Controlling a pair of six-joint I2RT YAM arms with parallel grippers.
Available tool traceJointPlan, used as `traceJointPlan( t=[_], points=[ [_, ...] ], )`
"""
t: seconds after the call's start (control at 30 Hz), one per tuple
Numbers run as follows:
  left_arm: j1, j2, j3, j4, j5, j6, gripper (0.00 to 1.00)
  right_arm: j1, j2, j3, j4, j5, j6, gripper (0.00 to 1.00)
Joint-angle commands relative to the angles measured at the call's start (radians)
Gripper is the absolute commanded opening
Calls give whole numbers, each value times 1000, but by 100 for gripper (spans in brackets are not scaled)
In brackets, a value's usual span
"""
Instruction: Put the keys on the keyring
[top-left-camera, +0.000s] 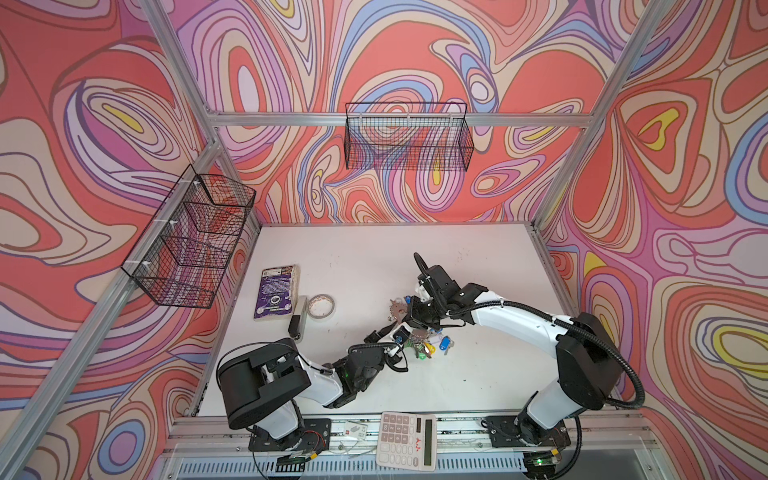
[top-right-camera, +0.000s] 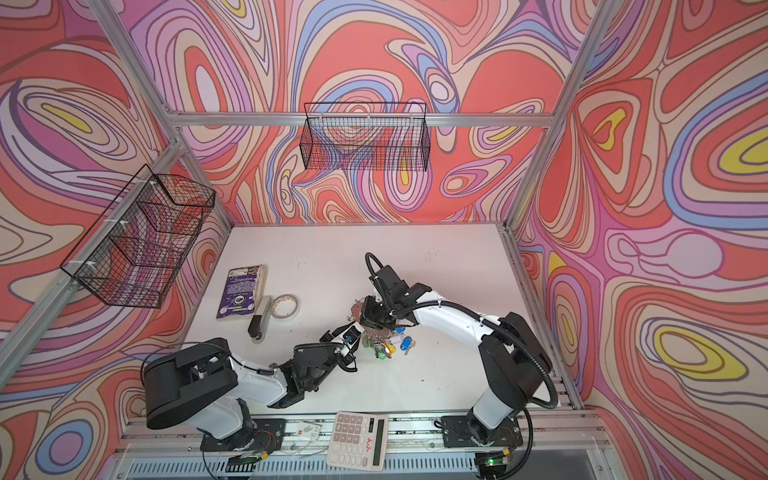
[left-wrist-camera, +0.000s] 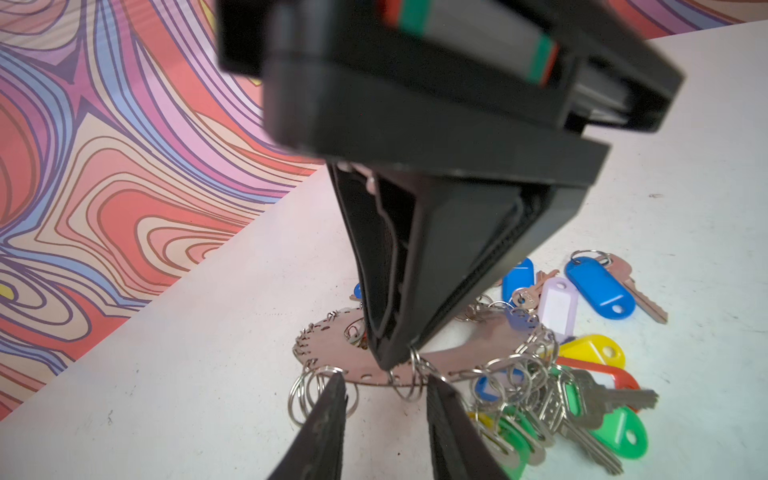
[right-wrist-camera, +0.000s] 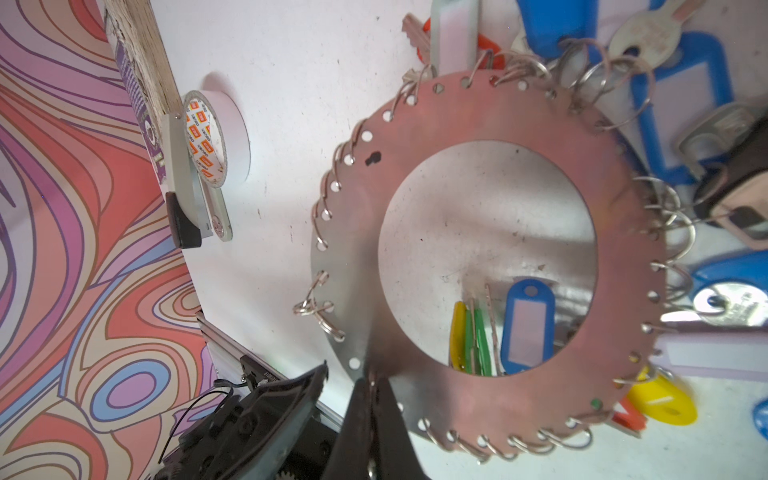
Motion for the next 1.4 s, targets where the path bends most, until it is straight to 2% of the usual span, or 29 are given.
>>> traceJointPlan(
  t=[0.0, 0.57, 0.97, 1.37],
  points=[
    [-9, 29, 30, 62, -37, 27, 34, -6, -26, -11, 1, -10, 11, 0],
    [-12, 136, 72, 125, -93, 34, 16, -6, -56, -38, 10, -13, 22, 0],
    [-11, 145, 100, 82, -170, -25, 0, -6, -59, -50, 20, -19, 16, 0],
    [-12, 139, 83, 95, -143, -28, 0, -6, -70, -60, 17, 10, -12, 0]
  ],
)
